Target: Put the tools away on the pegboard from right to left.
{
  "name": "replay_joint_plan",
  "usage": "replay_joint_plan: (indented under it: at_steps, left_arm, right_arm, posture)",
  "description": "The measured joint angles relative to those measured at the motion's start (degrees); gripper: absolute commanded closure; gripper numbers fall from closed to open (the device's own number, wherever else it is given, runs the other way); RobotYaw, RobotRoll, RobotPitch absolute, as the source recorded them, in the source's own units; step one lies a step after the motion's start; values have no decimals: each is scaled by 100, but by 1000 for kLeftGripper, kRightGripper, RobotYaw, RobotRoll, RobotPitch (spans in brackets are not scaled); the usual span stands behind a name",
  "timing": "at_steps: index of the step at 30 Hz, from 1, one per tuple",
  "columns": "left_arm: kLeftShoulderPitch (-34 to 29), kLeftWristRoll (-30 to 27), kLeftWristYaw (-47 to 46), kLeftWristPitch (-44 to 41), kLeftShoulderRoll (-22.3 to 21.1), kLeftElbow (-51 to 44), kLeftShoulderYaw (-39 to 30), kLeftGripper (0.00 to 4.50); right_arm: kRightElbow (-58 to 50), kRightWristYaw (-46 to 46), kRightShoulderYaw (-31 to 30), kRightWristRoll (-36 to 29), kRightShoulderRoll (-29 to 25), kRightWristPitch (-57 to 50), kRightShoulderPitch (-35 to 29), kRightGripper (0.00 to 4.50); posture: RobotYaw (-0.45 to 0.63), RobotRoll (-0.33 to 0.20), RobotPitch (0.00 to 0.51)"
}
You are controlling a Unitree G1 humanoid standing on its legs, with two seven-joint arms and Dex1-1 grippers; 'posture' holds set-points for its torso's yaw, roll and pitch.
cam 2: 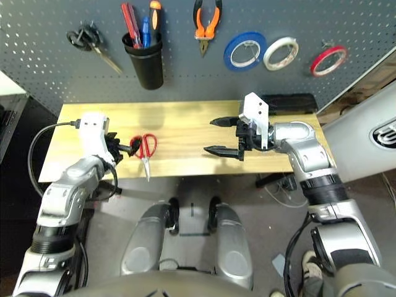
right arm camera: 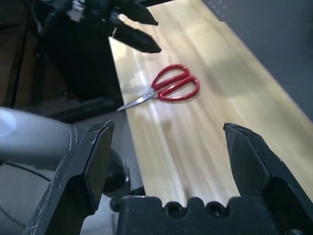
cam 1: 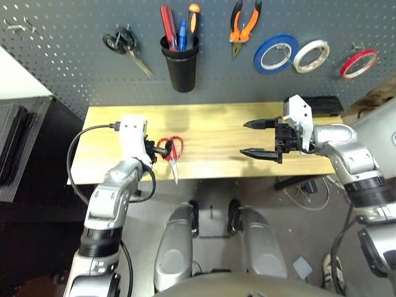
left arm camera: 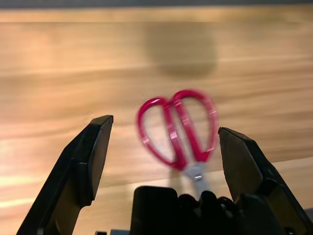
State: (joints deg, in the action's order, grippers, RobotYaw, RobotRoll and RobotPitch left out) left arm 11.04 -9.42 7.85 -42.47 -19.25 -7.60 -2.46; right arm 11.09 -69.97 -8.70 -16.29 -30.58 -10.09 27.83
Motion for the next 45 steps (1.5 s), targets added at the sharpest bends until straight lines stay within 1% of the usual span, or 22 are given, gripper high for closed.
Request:
replay_joint_plan:
  at_steps: [6,11,18,24,30,37,40,43,44,45]
  left_arm:
    - [113,197,-77,622,72,929,-124,12]
    - [204,297,-176,995,248,1528,-163,12]
    - [422,300,-330,1236,407,1953,-321,12]
    - [454,383,-420,1335,435,2251,-329,12]
    - [484,384,-476,1416,571,2423,-333,12]
    - [815,410,-666,1688,680,2995,-421,12]
    - [1020,410,-801,1869,718,3319,-567,578]
    - [1134,410,-849,2035,730,3537,-602,1700]
    - [1138,411,-854,2087,734,3571,-602,2049]
    - [1142,411,-859,2127,734,3600,-602,2511]
  right_arm:
    - [76,121,-218,257,246,251,-14,0]
    - [300,122,-394,399,383,428,6,0]
    - [331,123,-411,453,426,449,39,0]
    - [295,122,-412,453,425,412,39,0]
    - [226,120,-406,437,369,303,33,0]
    - [80,120,-399,408,314,205,-3,0]
    - [32,121,-394,373,272,174,-4,0]
    - [18,124,-389,357,244,139,-4,0]
    - [15,124,-386,354,241,131,-4,0]
    - [14,125,-383,352,238,129,-4,0]
  posture:
    - [-50,0,315]
    - [-54,0,328]
    - [-58,0,342]
    - [-73,0,348]
    - [-81,0,353]
    - [-92,0,354]
    - [-92,0,354]
    - [-92,0,354]
    - [-99,0,345]
    - [-95,0,342]
